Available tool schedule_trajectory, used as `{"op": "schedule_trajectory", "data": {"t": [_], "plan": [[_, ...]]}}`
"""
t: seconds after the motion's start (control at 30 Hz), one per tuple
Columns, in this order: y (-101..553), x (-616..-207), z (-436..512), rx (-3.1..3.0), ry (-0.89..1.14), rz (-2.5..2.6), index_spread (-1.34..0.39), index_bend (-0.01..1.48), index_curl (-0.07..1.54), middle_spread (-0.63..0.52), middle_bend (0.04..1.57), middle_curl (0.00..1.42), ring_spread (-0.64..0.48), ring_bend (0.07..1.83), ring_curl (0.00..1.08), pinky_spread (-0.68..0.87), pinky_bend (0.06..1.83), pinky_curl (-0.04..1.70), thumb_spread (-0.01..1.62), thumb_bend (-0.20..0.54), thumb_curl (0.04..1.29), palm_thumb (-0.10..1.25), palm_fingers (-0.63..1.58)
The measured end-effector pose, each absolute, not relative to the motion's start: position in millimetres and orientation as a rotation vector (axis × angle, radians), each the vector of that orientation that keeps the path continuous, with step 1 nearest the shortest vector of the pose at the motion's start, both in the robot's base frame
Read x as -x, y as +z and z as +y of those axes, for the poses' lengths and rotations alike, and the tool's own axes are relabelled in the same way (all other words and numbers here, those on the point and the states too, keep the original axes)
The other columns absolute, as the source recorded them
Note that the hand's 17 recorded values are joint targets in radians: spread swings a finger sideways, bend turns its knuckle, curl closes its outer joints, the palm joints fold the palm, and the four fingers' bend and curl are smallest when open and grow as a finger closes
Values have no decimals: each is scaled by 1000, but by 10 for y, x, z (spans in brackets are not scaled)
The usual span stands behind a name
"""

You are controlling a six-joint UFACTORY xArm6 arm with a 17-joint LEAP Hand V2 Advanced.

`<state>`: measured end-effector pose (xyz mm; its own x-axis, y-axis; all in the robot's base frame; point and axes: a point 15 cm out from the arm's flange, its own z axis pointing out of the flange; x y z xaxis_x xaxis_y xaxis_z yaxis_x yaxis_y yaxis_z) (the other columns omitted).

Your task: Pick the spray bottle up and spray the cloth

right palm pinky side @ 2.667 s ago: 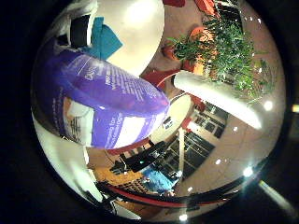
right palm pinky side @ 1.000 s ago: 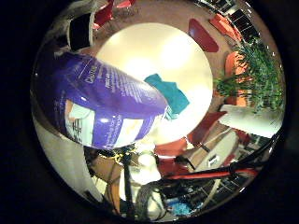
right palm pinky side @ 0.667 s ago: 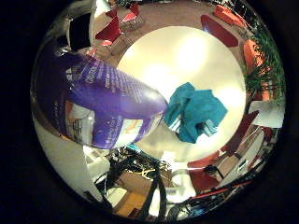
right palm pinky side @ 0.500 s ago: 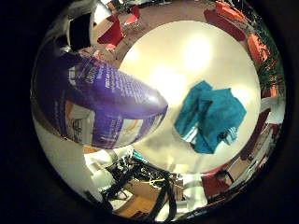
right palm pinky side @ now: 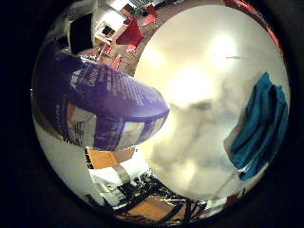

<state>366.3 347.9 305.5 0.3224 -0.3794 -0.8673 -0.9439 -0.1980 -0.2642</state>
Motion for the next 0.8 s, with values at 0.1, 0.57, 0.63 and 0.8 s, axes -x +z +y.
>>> {"op": "schedule_trajectory", "data": {"t": [0.1,0.57,0.63,0.8], "plan": [[2915,-3660,3525,1762,857,1185,-188,1166,726,-80,1374,642,-155,1484,587,-208,998,1360,969,-13,759,1045,1188],[2678,-3646,3544,1786,872,1209,-199,1051,714,-85,1341,630,-159,1426,571,-229,989,1251,896,-32,744,916,1129],[2670,-3643,3537,1793,869,1207,-214,952,706,-87,1316,622,-168,1401,565,-246,995,1206,847,-39,741,889,1063],[2655,-3608,3541,1815,871,1195,-283,514,672,-134,1114,601,-210,1353,560,-344,1064,1067,752,-34,716,859,647]]}}
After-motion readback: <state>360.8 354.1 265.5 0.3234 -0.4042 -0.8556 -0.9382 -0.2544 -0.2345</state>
